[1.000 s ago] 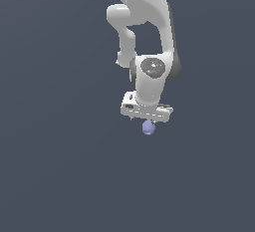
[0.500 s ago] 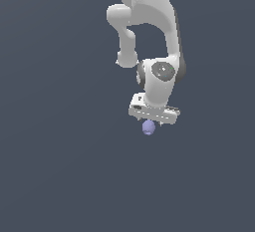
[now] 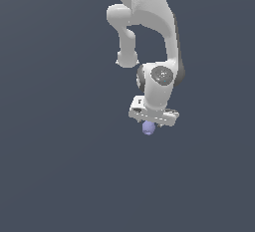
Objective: Pick up the object and move it to a goal position.
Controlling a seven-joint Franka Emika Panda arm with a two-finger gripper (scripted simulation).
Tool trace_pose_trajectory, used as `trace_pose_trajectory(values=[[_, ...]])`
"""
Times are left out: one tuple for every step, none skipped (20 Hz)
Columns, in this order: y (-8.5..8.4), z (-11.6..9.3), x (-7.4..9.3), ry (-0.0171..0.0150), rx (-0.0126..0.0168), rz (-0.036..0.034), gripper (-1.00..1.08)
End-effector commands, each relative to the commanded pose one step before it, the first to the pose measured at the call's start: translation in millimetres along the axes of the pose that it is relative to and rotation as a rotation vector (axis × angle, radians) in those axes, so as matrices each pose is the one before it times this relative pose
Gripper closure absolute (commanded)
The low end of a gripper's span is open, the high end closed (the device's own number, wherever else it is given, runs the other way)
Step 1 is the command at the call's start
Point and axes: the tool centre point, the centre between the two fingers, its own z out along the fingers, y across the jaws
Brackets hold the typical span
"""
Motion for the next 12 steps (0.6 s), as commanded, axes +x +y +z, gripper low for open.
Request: trace_pose_trajectory(values=[[0.26,13.65,-0.92,-0.00095,-0.00048,0.00093,-0.92],[-0.20,5.25,-0.25,0.00000,0.00000,0.00000,-0.92],[0.18,4.36,0.00,0.00017,0.00006,0.00067,-0.92],[-0.20,3.70,-0.06,0.00000,0.00000,0.00000,-0.92],[-0.20,2.91,0.05,0.00000,0.00000,0.00000,-0.92],[0.17,2.01,0.34,0.00017,0.00008,0.00067,-0.92],[-0.21,1.34,0.27,0.00000,0.00000,0.00000,-0.92],[-0.17,0.65,0.29,0.00000,0.00000,0.00000,-0.92],[-0.07,0.16,0.14,0.00000,0.00000,0.00000,-0.92],[0.00,0.00,0.00,0.00000,0.00000,0.00000,1.08],[0.00,0.00,0.00,0.00000,0.00000,0.00000,1.08],[0.00,0.00,0.00,0.00000,0.00000,0.00000,1.08]])
